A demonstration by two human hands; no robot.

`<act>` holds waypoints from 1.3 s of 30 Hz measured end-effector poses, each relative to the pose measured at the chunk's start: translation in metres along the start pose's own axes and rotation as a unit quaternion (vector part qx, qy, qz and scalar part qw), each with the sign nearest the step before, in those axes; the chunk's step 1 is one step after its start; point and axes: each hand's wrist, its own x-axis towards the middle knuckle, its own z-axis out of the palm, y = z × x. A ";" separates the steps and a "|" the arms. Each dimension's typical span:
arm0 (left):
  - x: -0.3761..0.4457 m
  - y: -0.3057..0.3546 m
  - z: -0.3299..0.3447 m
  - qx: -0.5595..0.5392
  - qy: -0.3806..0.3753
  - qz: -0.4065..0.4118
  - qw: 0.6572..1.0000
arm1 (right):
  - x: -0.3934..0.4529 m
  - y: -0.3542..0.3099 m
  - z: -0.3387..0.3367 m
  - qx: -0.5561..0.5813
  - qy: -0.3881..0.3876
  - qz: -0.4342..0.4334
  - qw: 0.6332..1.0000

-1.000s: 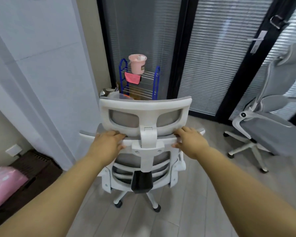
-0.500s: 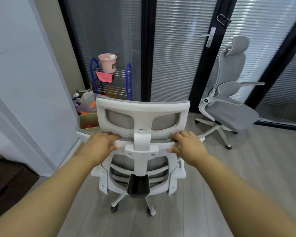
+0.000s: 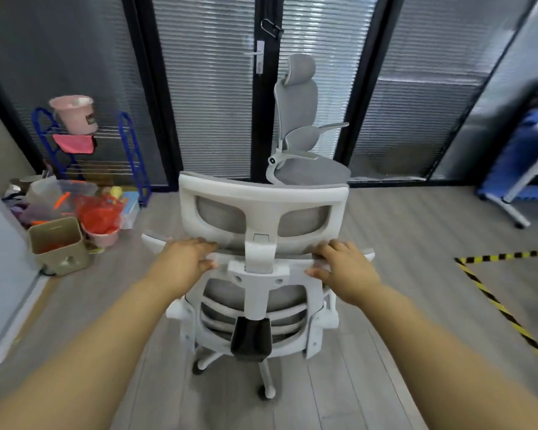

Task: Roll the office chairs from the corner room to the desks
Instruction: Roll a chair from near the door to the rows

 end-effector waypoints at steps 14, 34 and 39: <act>0.058 0.192 0.067 -0.020 -0.080 0.253 0.964 | -0.174 0.130 -0.039 0.008 0.066 0.253 0.965; 0.063 0.428 0.150 -0.079 -0.219 0.582 0.779 | -0.371 0.136 -0.051 0.058 0.164 0.620 0.765; 0.028 0.485 0.170 -0.078 -0.244 0.628 0.735 | -0.428 0.138 -0.056 0.056 0.171 0.666 0.724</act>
